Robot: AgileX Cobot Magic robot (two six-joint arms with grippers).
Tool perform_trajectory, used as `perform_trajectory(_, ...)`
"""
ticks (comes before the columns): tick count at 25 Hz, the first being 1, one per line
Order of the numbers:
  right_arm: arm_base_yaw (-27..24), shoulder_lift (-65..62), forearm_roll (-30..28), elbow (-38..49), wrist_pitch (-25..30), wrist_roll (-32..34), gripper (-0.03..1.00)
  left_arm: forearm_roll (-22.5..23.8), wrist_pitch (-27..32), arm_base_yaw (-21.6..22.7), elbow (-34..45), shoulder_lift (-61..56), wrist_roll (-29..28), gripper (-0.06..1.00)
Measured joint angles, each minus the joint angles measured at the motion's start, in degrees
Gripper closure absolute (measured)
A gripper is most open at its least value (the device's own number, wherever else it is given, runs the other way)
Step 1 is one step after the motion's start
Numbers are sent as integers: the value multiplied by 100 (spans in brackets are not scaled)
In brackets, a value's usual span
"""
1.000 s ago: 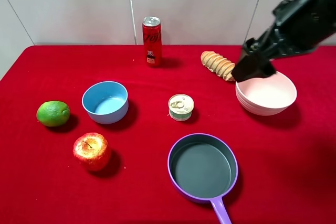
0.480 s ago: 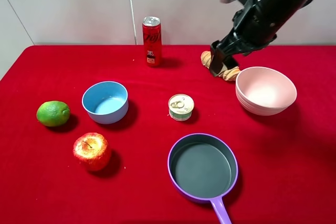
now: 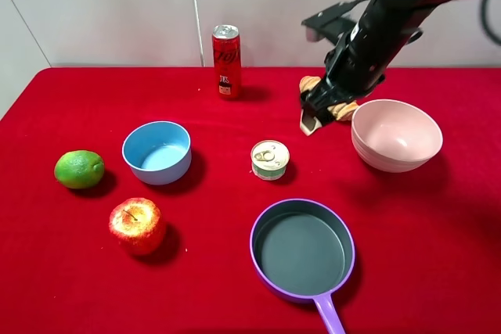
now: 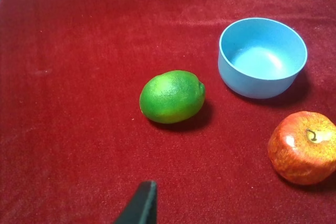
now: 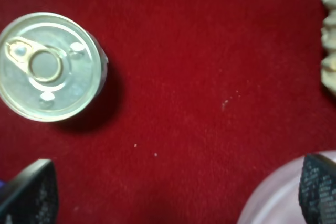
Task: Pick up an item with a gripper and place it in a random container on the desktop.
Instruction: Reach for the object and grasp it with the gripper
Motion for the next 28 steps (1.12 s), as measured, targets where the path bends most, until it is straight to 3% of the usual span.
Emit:
perform_trajectory(5,96,374,-5,0,-346,-25,27,0,0,0,0,0,0,-4)
perform_trajectory(17,710,621,163,-107,-567,-64,27,0,0,0,0,0,0,-4)
perform_trajectory(28,809,1174,422,-117,-868,-64,27,0,0,0,0,0,0,-4)
